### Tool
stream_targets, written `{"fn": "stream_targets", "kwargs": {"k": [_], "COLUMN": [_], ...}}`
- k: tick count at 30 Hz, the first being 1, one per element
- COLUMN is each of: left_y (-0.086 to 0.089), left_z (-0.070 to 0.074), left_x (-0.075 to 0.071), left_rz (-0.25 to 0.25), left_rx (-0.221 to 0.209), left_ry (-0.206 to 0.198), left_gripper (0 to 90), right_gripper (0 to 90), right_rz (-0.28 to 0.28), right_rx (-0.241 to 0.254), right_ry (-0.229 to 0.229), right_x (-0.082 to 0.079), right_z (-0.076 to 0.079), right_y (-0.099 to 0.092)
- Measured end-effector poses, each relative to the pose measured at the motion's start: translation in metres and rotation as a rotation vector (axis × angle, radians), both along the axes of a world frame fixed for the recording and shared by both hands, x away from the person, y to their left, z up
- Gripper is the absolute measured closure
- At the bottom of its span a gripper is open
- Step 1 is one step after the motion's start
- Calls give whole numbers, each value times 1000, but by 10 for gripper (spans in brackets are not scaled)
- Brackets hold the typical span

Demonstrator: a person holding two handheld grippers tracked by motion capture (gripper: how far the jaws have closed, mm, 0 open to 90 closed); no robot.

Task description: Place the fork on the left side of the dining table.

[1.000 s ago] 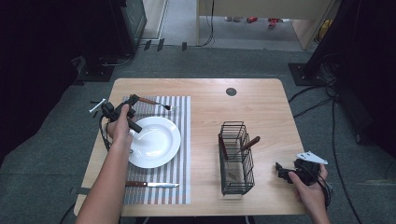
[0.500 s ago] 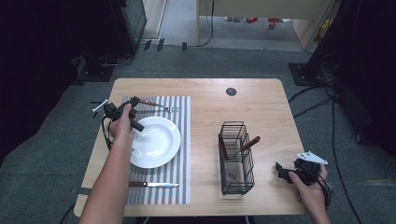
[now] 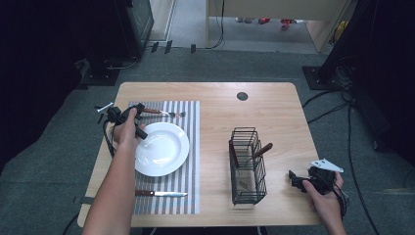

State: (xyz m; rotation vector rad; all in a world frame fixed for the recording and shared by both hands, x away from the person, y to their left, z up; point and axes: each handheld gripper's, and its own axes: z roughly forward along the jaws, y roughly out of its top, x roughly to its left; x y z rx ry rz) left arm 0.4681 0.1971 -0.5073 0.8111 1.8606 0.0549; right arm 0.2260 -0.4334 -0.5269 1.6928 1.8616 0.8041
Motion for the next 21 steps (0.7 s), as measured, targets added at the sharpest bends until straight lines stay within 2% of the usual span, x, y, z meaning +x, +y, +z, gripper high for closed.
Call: {"fn": "stream_targets", "kwargs": {"k": [2,5,7,9,11,12,16,21], "left_y": [-1,-5,-6,-8,-11,-12,-16,-19], "left_z": [0,-1,-1,1,3,4,7,5], "left_x": [2,5,7,9,10,10,13,14], "left_rz": [-6,-38,-62,-77,-90,-96,-142,-162], "left_rx": [13,45,50,87,155,176,259,289], "left_ry": [16,51,67,72,79,82,103,118], "left_gripper": [564,482,436,377,335,299,238,192], "right_gripper": [0,0,0,0,0,0,0,0], "right_rz": [0,0,0,0,1,0,1,0], "right_rx": [0,0,0,0,0,0,0,0], "right_ry": [0,0,0,0,0,0,0,0], "right_x": [0,0,0,0,0,0,0,0], "right_z": [0,0,0,0,0,0,0,0], "right_y": [0,0,0,0,0,0,0,0]}}
